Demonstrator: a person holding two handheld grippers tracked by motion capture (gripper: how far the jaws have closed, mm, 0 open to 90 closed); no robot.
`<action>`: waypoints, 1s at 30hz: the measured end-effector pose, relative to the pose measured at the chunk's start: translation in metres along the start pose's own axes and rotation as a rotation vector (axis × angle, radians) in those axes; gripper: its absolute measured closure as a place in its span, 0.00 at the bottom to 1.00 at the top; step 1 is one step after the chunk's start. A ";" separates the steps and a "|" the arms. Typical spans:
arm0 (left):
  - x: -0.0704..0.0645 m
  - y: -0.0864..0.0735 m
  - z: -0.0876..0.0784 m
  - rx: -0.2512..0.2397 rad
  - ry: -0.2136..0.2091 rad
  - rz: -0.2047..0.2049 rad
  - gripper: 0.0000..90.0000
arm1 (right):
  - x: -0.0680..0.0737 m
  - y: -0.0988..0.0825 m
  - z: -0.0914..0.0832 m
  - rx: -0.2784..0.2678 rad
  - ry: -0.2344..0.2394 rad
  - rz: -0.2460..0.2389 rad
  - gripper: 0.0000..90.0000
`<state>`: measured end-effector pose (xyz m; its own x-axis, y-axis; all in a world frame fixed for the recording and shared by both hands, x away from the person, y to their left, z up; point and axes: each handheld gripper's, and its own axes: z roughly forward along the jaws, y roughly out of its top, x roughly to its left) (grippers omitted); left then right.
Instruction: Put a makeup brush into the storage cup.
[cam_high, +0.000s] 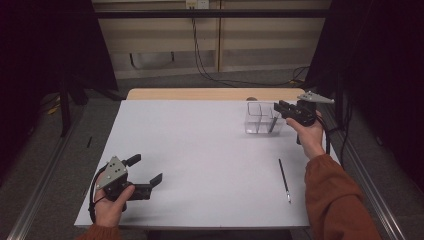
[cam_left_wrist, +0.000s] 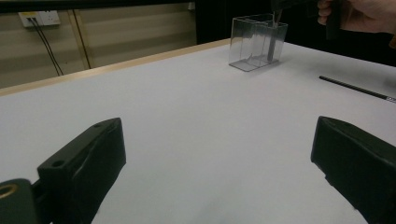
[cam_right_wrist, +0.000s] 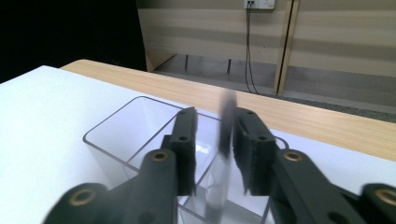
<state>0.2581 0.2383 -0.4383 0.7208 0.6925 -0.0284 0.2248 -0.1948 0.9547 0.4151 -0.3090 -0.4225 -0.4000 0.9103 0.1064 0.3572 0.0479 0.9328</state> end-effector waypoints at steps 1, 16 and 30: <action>0.000 0.000 0.000 0.000 0.000 0.000 0.04 | 0.000 0.000 -0.001 -0.003 0.000 0.006 0.71; 0.000 0.000 0.000 -0.003 -0.001 -0.002 0.04 | -0.009 -0.004 -0.012 -0.018 -0.068 0.043 0.13; 0.001 0.000 -0.002 -0.008 0.006 -0.010 0.04 | -0.008 -0.014 -0.027 -0.032 -0.040 0.047 0.01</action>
<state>0.2580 0.2403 -0.4381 0.7147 0.6985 -0.0367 0.2272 -0.1822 0.9567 0.3906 -0.3278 -0.4270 -0.3496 0.9268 0.1372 0.3477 -0.0076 0.9376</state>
